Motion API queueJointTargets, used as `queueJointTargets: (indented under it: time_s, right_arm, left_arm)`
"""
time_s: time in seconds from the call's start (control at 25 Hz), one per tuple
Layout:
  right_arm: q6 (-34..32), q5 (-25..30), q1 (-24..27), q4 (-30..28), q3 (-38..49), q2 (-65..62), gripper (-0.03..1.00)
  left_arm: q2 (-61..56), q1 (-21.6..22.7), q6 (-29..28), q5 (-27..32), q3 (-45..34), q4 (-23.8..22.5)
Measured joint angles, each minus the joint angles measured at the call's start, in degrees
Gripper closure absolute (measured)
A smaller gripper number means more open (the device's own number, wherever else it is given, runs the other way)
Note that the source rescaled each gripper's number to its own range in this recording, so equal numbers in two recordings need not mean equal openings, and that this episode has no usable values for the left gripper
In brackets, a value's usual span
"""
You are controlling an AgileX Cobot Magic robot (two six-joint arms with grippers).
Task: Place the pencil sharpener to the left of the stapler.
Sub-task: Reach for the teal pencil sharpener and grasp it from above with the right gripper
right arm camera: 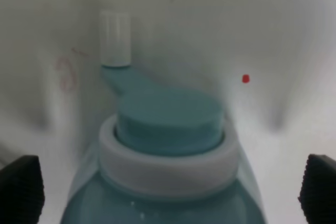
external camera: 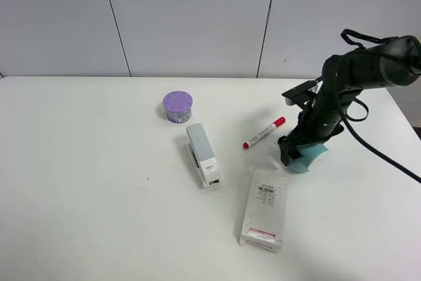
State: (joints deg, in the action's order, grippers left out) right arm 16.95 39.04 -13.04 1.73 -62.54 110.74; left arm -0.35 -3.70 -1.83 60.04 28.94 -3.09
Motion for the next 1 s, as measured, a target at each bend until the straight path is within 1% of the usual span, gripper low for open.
queueJointTargets:
  time_s: [0.28, 0.64, 1.0]
  right_arm:
    - [-0.5, 0.4, -1.6, -0.1, -0.2, 2.3, 0.05]
    - [-2.4, 1.5, -1.7, -0.6, -0.5, 2.5, 0.04]
    - [-2.8, 2.5, -1.8, -1.7, -0.5, 2.0, 0.04]
  left_arm:
    - [0.0, 0.0, 0.0, 0.0, 0.0, 0.0]
    - [0.0, 0.0, 0.0, 0.0, 0.0, 0.0]
    - [0.0, 0.0, 0.0, 0.0, 0.0, 0.0]
